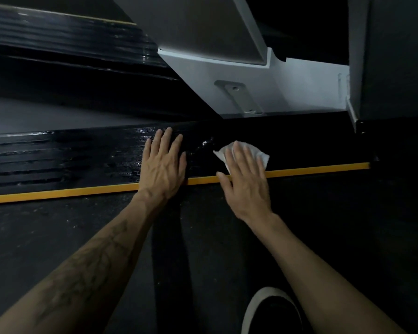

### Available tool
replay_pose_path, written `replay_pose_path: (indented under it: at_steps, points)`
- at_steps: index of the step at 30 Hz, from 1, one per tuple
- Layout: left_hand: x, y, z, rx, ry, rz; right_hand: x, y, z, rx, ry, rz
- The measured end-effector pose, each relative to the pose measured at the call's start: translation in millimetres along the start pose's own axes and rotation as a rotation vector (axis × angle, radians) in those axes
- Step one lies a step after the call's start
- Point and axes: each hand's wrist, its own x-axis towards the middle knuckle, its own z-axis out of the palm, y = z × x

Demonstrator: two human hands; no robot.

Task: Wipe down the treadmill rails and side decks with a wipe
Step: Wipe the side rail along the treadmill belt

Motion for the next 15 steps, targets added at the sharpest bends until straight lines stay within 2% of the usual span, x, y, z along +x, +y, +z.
replay_pose_path:
  at_steps: [3, 6, 9, 11, 15]
  points:
    - [0, 0, 0, -0.008, -0.001, -0.002, 11, -30, 2, -0.007, -0.068, 0.033]
    - [0, -2, 0, -0.009, -0.008, 0.007, 0, -31, 1, -0.021, -0.075, -0.153]
    - [0, -2, -2, -0.019, -0.007, 0.011, -13, -3, 1, -0.017, -0.048, -0.335]
    - [-1, -2, -3, -0.022, 0.009, 0.016, -11, 16, -1, -0.047, -0.044, -0.314]
    - [0, 0, -2, -0.022, 0.017, 0.005, 11, 3, -6, -0.038, -0.070, -0.078]
